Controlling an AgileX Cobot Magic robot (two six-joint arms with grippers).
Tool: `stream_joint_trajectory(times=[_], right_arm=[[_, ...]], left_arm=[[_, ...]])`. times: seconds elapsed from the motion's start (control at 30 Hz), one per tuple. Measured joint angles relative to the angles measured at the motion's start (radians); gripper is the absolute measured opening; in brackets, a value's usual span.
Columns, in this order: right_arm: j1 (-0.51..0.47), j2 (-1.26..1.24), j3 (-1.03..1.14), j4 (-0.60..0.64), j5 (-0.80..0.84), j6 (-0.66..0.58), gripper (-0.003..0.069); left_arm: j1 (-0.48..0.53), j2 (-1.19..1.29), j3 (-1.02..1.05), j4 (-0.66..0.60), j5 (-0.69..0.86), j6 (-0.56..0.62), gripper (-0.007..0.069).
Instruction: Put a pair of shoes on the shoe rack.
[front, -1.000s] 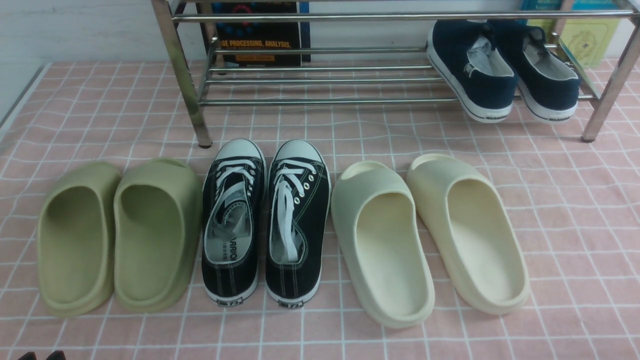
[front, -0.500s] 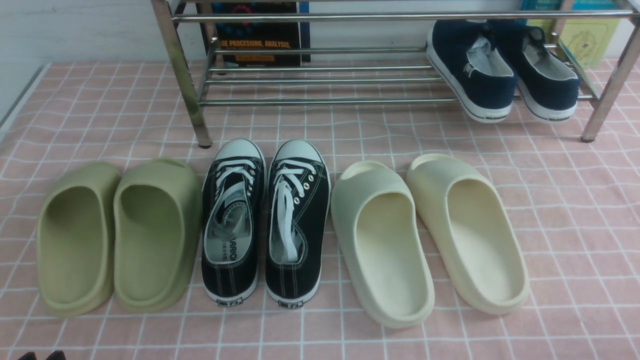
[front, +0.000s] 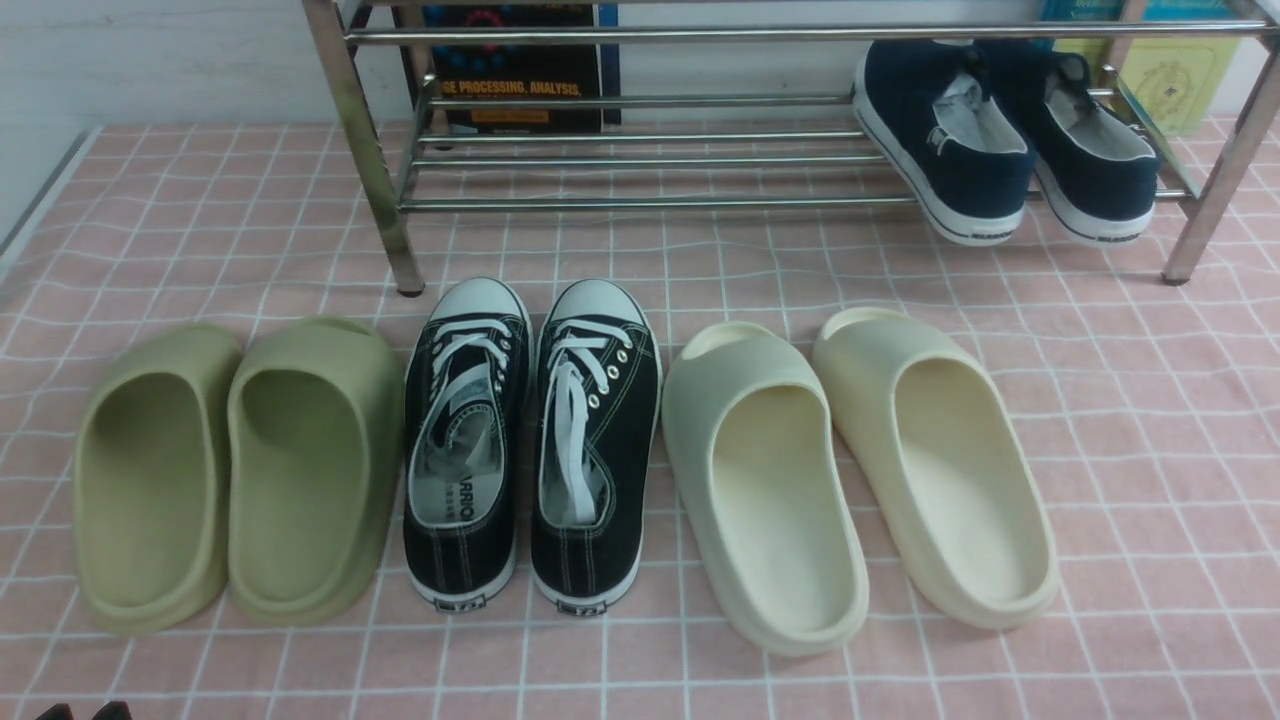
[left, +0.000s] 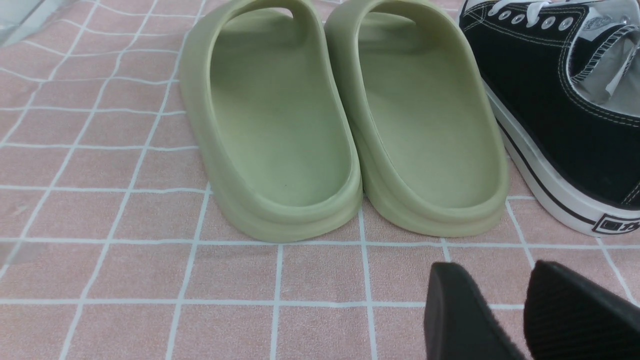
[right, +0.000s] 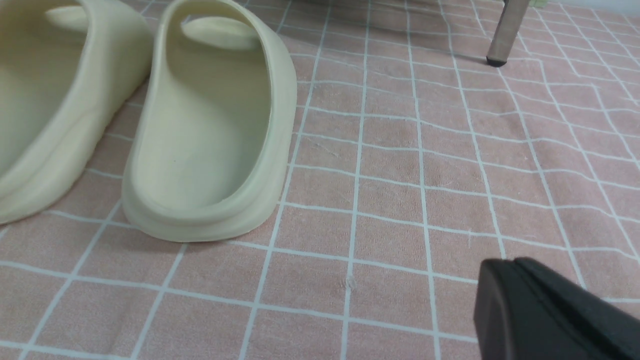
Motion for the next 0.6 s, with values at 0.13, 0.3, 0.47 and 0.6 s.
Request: stream_joint_trajectory(times=[0.13,0.3,0.47,0.6], right_arm=[[0.0,0.0,-0.003,-0.001,0.016,0.0,-0.002],[0.0,0.0,-0.003,-0.001,0.018,0.001,-0.0019],[0.0,0.0,-0.004,-0.001,0.02,0.001,-0.0017],[0.0,0.0,-0.004,-0.001,0.02,0.001,-0.0015]], left_arm=[[0.0,0.0,0.0,0.0,0.0,0.0,0.0239],[0.0,0.0,0.0,0.0,0.0,0.0,0.0239],[0.0,0.0,0.0,0.0,0.0,0.0,0.0239],[0.0,0.0,0.0,0.0,0.0,0.0,0.0239]])
